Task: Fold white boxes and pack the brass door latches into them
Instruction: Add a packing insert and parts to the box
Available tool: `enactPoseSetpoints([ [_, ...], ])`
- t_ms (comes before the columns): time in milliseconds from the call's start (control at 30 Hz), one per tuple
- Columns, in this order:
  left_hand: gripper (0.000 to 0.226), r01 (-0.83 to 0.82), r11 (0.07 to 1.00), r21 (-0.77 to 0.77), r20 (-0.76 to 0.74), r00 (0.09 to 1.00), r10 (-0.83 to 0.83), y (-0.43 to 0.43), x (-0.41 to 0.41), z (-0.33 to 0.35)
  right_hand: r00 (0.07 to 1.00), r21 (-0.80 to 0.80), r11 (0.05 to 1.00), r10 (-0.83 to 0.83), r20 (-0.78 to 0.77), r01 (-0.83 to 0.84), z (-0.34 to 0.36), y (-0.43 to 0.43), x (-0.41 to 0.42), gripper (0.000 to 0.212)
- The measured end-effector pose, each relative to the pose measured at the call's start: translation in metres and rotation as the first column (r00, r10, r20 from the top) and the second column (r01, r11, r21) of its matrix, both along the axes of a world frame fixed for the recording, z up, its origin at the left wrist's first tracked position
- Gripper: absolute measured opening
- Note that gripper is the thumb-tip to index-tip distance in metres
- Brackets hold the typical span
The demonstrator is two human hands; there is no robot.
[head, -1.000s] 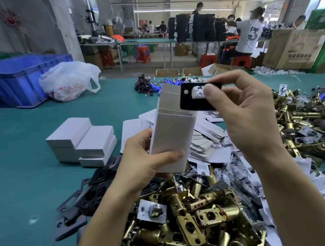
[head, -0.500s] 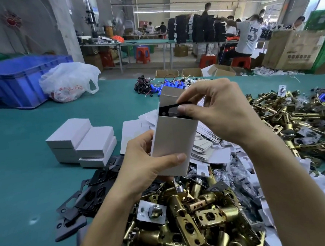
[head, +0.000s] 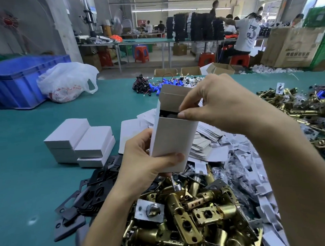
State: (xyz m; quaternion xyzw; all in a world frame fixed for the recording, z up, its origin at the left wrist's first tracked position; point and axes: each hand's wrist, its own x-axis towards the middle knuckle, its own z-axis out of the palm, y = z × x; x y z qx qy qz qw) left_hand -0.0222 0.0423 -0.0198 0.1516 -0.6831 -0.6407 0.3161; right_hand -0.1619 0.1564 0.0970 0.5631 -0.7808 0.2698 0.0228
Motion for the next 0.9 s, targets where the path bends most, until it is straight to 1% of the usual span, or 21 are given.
enactPoseSetpoints([
  [67,0.045,0.006,1.0,0.003,-0.01,1.0,-0.006,0.0,0.0,0.0,1.0,-0.033,0.999,0.02,0.0,-0.02,0.002,0.0,0.003,0.004],
  [167,0.044,0.032,0.999,0.011,-0.026,0.999,-0.032,-0.001,0.002,0.002,0.992,-0.083,0.991,0.111,0.061,-0.106,0.004,-0.001,0.009,0.016],
  [233,0.044,0.049,0.999,0.002,-0.022,0.999,-0.049,-0.001,0.002,0.002,0.99,-0.02,0.991,0.13,0.053,-0.129,0.005,-0.002,0.01,0.023],
  [333,0.046,0.054,0.998,-0.008,-0.022,0.998,-0.055,-0.001,0.002,0.001,0.992,0.122,0.985,0.113,0.06,-0.12,0.006,-0.003,0.01,0.032],
  [400,0.046,0.05,0.999,-0.016,-0.019,0.999,-0.05,-0.001,0.002,0.001,0.993,0.134,0.985,0.097,0.063,-0.105,0.007,-0.004,0.009,0.035],
  [433,0.046,0.047,0.999,-0.013,-0.017,0.999,-0.047,-0.001,0.002,0.001,0.993,0.1,0.99,0.097,0.071,-0.103,0.007,-0.005,0.008,0.033],
  [567,0.048,0.041,0.998,0.042,-0.011,0.999,-0.041,-0.002,0.001,0.0,0.989,-0.067,0.992,0.112,0.098,-0.106,-0.001,-0.006,0.004,0.013],
  [633,0.046,0.018,0.995,0.095,-0.013,1.0,-0.017,-0.003,0.001,0.0,0.987,-0.166,0.982,0.111,0.116,-0.091,-0.007,-0.008,0.005,0.009],
  [667,0.043,-0.001,0.993,0.12,-0.015,1.0,0.003,-0.003,0.0,-0.001,0.985,-0.245,0.967,0.111,0.134,-0.076,-0.011,-0.008,0.006,0.008],
  [733,0.037,-0.048,0.985,0.167,-0.027,0.998,0.054,-0.004,0.001,-0.001,0.976,-0.424,0.906,0.108,0.191,-0.018,-0.019,-0.007,0.006,0.008],
  [767,0.036,-0.075,0.977,0.201,-0.04,0.996,0.085,-0.006,0.001,-0.001,0.97,-0.48,0.877,0.094,0.223,0.026,-0.024,-0.005,0.005,0.009],
  [800,0.037,-0.097,0.967,0.237,-0.06,0.992,0.114,-0.007,0.002,-0.001,0.968,-0.498,0.864,0.057,0.244,0.075,-0.029,-0.002,0.002,0.01],
  [833,0.038,-0.111,0.959,0.262,-0.078,0.988,0.136,-0.009,0.003,0.0,0.968,-0.465,0.877,0.002,0.249,0.118,-0.035,0.001,-0.002,0.011],
  [867,0.038,-0.113,0.958,0.265,-0.087,0.986,0.14,-0.011,0.005,0.0,0.97,-0.366,0.919,-0.06,0.235,0.145,-0.042,0.004,-0.007,0.011],
  [900,0.037,-0.098,0.965,0.243,-0.083,0.989,0.121,-0.011,0.005,0.001,0.972,-0.194,0.97,-0.109,0.207,0.15,-0.048,0.006,-0.012,0.011],
])
